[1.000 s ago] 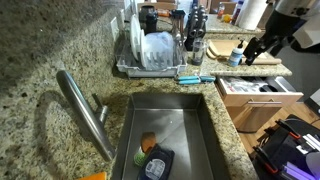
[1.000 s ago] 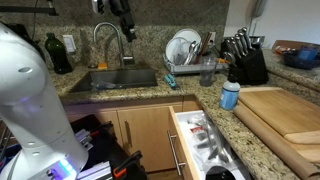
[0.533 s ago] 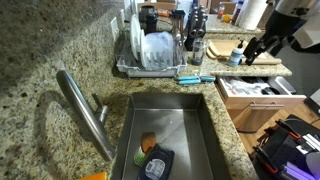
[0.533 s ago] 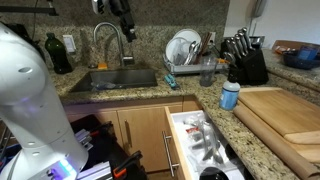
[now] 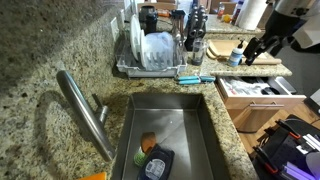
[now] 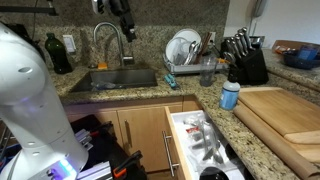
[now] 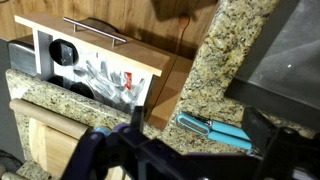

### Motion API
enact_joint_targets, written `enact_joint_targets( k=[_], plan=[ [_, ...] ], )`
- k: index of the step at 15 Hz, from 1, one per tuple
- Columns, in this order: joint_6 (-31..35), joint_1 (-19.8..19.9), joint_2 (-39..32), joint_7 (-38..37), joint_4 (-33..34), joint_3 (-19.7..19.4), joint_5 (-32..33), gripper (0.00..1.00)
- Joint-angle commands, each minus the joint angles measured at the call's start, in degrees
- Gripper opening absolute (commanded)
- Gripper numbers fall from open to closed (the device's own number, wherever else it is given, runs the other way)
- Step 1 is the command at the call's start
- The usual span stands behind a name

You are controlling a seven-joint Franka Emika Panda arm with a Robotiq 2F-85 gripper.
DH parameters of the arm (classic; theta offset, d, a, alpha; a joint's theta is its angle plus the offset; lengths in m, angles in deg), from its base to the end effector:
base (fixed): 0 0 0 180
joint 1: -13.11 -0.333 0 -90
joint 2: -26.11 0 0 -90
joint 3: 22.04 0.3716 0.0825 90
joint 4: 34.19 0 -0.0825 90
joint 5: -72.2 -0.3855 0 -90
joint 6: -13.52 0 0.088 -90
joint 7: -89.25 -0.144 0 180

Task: Close the drawer

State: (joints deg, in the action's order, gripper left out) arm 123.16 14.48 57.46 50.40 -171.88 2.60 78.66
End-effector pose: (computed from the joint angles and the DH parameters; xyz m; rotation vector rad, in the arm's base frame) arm 0.3425 0.1534 0.5089 2.8244 -0.4118 0.2451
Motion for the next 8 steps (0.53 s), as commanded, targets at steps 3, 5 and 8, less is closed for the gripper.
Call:
enact_joint_targets(
  k=[3, 5, 8],
  plan=[
    [-0.3, -2.3, -0.6, -1.1, 0.1, -1.9, 1.2, 1.0],
    [-0.3, -2.3, -0.6, -1.1, 0.1, -1.9, 1.2, 1.0],
    [2.0, 0.5, 1.3, -9.5, -6.7, -3.9, 4.0, 1.0]
  ],
)
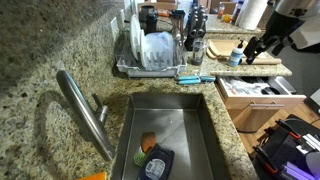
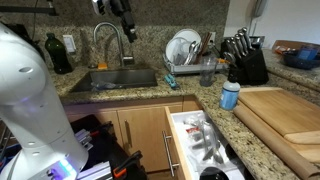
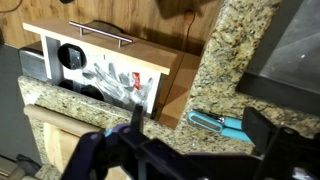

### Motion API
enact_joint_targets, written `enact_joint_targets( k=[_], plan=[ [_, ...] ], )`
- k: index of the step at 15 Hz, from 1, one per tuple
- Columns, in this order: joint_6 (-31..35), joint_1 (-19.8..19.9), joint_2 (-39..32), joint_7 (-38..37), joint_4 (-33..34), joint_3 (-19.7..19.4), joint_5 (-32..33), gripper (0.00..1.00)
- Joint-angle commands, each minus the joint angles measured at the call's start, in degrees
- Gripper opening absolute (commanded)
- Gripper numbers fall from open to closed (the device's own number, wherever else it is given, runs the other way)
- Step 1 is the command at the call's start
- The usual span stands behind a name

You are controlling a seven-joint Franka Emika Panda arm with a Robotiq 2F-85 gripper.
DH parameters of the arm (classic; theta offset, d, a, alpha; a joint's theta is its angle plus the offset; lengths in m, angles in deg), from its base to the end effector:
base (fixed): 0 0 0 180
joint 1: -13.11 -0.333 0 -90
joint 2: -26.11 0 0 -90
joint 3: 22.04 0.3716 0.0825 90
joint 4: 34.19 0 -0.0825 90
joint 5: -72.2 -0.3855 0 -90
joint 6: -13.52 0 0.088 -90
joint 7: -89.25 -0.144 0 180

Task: Close the drawer

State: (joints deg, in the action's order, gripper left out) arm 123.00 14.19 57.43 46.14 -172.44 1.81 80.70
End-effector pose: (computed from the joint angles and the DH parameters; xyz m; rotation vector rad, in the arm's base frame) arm 0.3431 0.1447 0.5063 2.7841 -0.5066 0.2623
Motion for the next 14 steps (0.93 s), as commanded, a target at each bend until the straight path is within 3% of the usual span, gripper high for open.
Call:
enact_joint_targets(
  k=[1, 4, 5, 9, 10, 11, 14],
  plan=[
    [3.3, 0.9, 2.5, -7.3, -9.5, -4.7, 2.5, 1.0],
    [3.7, 1.3, 3.8, -13.8, -17.9, -8.6, 2.1, 1.0],
    [0.6, -0.4, 0.6, -11.3, -11.0, -8.2, 2.6, 1.0],
    [0.8, -0.9, 0.5, -11.7, -11.3, -8.7, 2.8, 1.0],
    [0.4, 0.4, -0.4, -14.3, -10.7, -7.4, 5.3, 1.0],
    [0.3, 2.0, -0.6, -16.6, -11.2, -8.8, 5.4, 1.0],
    [1.1, 6.3, 4.9, -18.0, -16.4, -16.0, 8.3, 1.0]
  ],
)
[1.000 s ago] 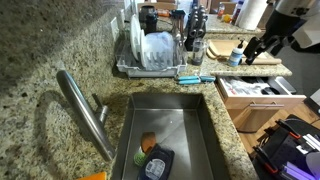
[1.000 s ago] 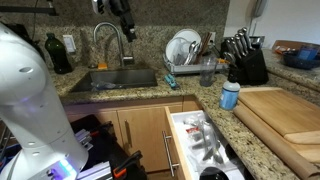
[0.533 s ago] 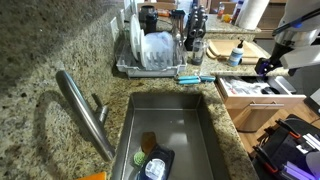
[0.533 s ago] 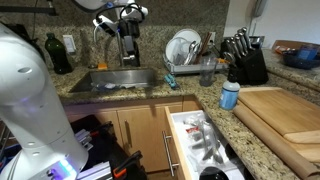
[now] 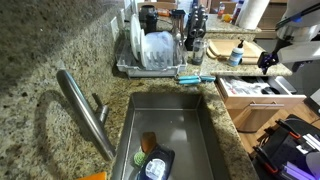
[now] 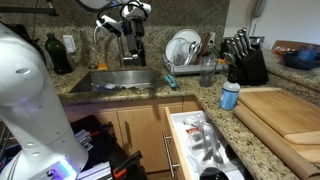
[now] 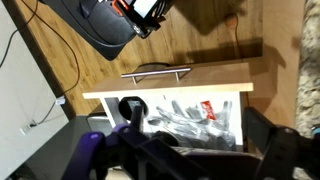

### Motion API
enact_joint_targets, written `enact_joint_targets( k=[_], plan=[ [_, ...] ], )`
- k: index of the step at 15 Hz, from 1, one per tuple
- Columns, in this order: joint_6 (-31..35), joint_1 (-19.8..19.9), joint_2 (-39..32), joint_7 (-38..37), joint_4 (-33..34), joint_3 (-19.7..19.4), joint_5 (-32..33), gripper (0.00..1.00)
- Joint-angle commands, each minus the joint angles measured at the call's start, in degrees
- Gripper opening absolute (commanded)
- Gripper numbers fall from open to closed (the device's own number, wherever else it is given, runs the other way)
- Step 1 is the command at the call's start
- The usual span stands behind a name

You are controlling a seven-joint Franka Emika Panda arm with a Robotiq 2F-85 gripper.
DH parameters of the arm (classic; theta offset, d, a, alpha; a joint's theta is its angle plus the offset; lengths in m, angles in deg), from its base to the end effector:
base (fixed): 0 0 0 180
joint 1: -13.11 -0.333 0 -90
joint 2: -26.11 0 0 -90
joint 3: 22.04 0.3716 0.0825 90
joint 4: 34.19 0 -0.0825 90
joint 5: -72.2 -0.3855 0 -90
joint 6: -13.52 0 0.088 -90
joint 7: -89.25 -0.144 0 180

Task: Close the drawer

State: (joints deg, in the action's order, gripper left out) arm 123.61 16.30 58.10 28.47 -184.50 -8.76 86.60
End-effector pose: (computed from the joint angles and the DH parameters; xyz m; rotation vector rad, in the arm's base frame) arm 0.3196 0.0309 0.4280 2.5298 -1.1034 0.0910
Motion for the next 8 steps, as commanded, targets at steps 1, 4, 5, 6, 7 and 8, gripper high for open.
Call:
enact_joint_targets(
  k=[1, 4, 5, 6, 7, 8],
  plan=[
    [0.5, 6.0, 5.0, -0.8, -5.1, -7.4, 3.6, 1.0],
    [0.7, 11.1, 3.5, -4.4, -8.0, -11.5, 5.3, 1.0],
    [-0.7, 11.1, 1.9, -5.4, -8.3, -11.8, 3.3, 1.0],
    [-0.5, 10.3, 2.4, -2.2, -5.1, -12.0, 4.3, 1.0],
    [-0.6, 10.6, 2.0, -2.5, -5.5, -12.3, 4.3, 1.0],
    [-0.6, 10.5, 1.9, -2.5, -5.2, -12.2, 4.3, 1.0]
  ],
)
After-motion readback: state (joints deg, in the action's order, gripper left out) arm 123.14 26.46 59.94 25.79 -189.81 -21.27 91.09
